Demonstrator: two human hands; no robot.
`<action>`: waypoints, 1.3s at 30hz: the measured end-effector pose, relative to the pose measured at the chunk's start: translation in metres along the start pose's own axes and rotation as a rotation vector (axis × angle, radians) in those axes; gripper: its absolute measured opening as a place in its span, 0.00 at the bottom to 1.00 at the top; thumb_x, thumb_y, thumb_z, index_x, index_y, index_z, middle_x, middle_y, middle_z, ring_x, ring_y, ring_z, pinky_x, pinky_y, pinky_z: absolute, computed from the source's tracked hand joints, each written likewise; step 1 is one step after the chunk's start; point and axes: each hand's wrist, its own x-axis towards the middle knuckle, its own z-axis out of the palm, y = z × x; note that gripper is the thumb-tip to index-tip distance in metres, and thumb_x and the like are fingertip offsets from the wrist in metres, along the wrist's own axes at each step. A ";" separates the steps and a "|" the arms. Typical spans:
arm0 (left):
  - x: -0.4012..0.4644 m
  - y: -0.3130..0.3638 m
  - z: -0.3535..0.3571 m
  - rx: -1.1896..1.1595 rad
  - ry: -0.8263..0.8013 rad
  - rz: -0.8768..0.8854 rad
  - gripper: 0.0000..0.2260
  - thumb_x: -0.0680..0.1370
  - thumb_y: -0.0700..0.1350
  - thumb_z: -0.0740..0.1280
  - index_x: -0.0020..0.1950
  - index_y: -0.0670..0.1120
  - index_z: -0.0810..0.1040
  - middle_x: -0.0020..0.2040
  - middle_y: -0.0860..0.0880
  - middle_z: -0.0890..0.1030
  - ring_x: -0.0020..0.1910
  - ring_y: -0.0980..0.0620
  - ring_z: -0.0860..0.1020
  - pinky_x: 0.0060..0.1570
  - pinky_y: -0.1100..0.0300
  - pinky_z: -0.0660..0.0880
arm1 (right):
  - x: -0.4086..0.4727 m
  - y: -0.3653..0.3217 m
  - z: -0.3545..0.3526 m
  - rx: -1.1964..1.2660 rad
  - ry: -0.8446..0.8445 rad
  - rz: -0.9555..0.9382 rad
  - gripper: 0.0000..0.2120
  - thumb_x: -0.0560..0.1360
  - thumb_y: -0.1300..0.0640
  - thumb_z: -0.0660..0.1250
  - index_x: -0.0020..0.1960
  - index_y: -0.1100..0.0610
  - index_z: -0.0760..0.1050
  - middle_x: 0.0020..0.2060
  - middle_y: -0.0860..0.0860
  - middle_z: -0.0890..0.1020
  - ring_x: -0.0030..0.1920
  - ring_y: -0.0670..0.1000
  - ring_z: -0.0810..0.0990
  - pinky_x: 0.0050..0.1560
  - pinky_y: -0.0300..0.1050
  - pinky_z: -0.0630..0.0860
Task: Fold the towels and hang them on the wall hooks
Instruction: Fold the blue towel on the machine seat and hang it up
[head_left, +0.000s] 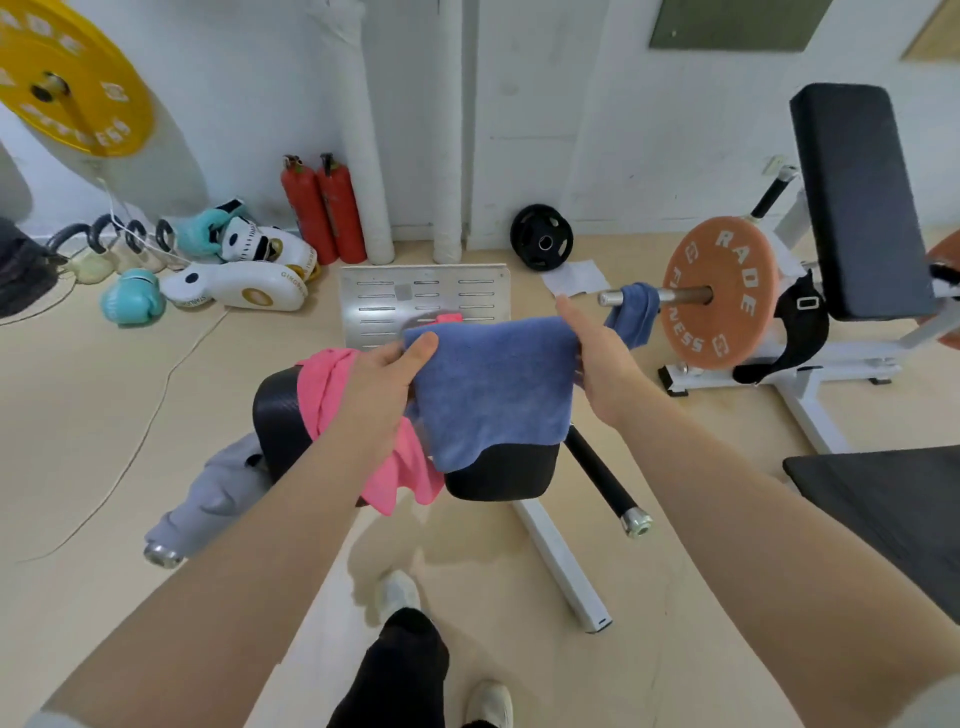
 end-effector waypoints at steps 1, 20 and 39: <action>-0.009 0.005 -0.006 0.032 0.043 0.033 0.09 0.78 0.49 0.64 0.47 0.44 0.79 0.34 0.49 0.81 0.34 0.50 0.78 0.37 0.56 0.76 | -0.006 -0.004 0.008 -0.017 0.001 -0.011 0.13 0.74 0.45 0.65 0.50 0.55 0.76 0.47 0.50 0.79 0.56 0.55 0.77 0.60 0.49 0.72; 0.021 0.084 -0.284 -0.121 0.076 0.139 0.13 0.76 0.41 0.67 0.58 0.45 0.69 0.40 0.49 0.78 0.30 0.59 0.79 0.29 0.68 0.75 | -0.004 -0.029 0.305 -0.113 -0.034 -0.401 0.02 0.75 0.51 0.63 0.46 0.46 0.74 0.46 0.47 0.82 0.52 0.49 0.80 0.61 0.53 0.74; 0.196 0.149 -0.525 0.235 -0.291 -0.033 0.07 0.76 0.52 0.66 0.51 0.52 0.79 0.47 0.53 0.81 0.46 0.53 0.77 0.50 0.61 0.71 | 0.081 -0.081 0.578 -0.078 -0.012 -0.268 0.16 0.70 0.71 0.55 0.37 0.54 0.74 0.28 0.47 0.78 0.32 0.47 0.76 0.36 0.39 0.72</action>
